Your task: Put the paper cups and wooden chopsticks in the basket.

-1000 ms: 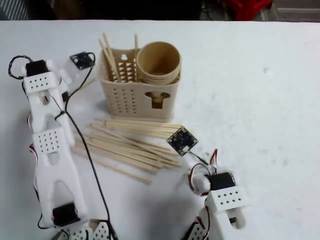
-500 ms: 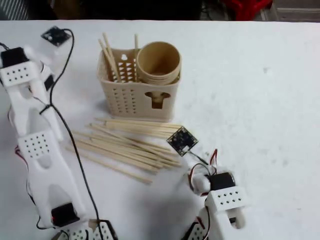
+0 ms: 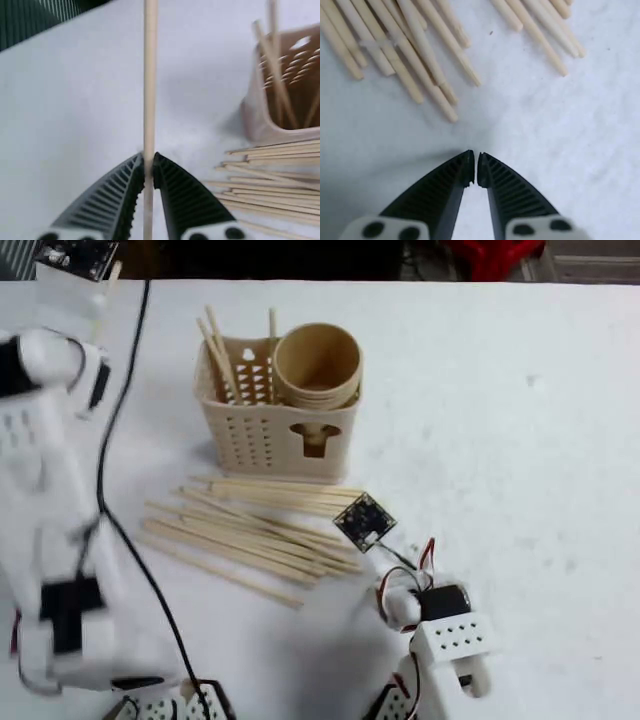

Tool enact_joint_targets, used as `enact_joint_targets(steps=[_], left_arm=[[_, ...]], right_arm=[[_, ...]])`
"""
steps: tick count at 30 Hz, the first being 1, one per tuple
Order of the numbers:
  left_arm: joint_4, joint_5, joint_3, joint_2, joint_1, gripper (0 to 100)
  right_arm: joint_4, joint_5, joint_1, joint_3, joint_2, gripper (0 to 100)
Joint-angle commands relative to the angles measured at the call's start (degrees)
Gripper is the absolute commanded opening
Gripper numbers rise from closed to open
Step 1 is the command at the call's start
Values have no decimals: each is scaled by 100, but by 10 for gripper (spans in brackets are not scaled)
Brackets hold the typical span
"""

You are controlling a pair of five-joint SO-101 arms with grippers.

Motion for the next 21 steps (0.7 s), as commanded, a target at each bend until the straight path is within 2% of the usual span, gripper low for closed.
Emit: enact_joint_targets(steps=[1, 5, 8, 13, 16, 18, 21], left_arm=[[-457, 949, 598, -2044, 1235, 22], [-1609, 1741, 1635, -3081, 2185, 22], [-3024, 2110, 2936, -3565, 2607, 22], [-6110, 2321, 5547, -4048, 2695, 21], [-7789, 2321, 6699, -4136, 2695, 21], [-8422, 2347, 7112, -4066, 2695, 21], [-8932, 2356, 7270, -3767, 2677, 21]], right_arm=[[-101, 62, 31, -26, -92, 24], [-101, 62, 31, -26, -92, 24], [-101, 62, 31, -26, -92, 24], [-101, 62, 31, -26, -101, 24], [-101, 62, 31, -26, -101, 24], [-101, 62, 31, -26, -101, 24], [-101, 62, 31, -26, -101, 24]])
